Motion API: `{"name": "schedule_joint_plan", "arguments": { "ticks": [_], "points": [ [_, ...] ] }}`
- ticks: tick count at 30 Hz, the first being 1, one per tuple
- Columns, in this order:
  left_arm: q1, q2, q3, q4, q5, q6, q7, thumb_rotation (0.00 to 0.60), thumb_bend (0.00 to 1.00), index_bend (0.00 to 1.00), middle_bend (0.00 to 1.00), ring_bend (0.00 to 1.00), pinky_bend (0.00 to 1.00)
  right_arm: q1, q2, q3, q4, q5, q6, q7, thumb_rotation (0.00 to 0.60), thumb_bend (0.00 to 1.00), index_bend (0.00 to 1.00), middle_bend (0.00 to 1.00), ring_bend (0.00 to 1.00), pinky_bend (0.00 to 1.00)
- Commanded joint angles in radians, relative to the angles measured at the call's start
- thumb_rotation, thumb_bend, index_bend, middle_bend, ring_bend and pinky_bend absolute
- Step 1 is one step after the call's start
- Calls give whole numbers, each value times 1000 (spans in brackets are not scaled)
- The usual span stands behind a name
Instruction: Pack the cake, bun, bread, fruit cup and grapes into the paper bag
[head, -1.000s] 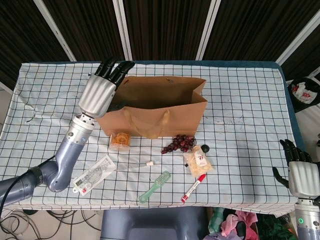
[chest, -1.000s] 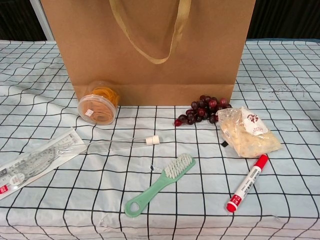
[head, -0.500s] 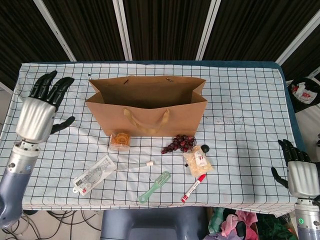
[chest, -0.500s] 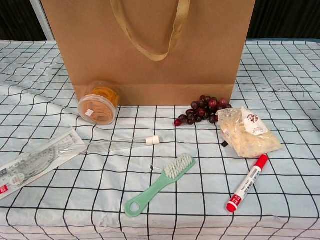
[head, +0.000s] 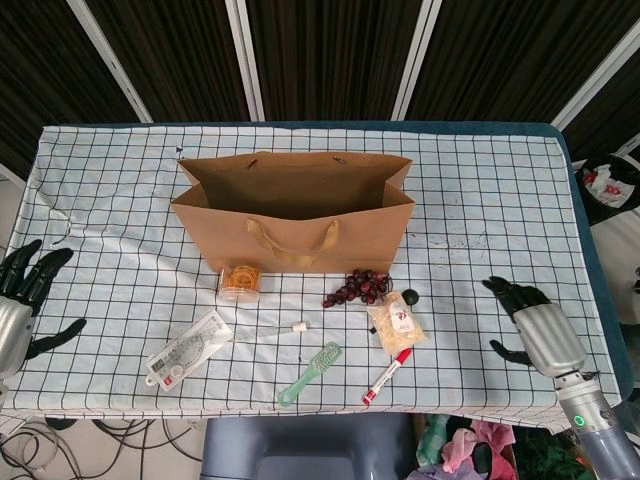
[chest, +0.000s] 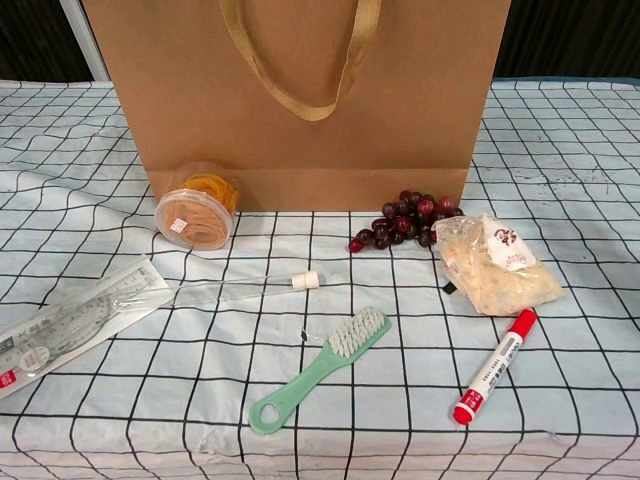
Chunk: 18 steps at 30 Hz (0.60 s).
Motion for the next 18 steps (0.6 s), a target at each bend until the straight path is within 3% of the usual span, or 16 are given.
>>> {"name": "schedule_joint_plan", "arguments": {
  "ticks": [1, 6, 11, 18],
  "points": [
    [19, -43, 18, 46, 22, 9, -43, 600, 43, 112, 167, 15, 110, 101, 6, -7, -70, -40, -132, -43, 600, 155, 115, 99, 178, 212],
    [22, -91, 10, 92, 13, -8, -62, 600, 46, 112, 168, 15, 110, 183, -50, 14, -105, -28, -234, -146, 600, 152, 108, 97, 169, 212],
    [24, -126, 14, 127, -8, -51, -102, 600, 75, 115, 169, 15, 110, 251, -130, 62, -80, 51, -301, -253, 600, 142, 102, 88, 154, 212],
    [30, -141, -5, 143, -9, -46, -127, 600, 76, 115, 169, 15, 109, 311, -183, 49, -62, 150, -396, -413, 600, 125, 95, 84, 146, 212]
  ]
}}
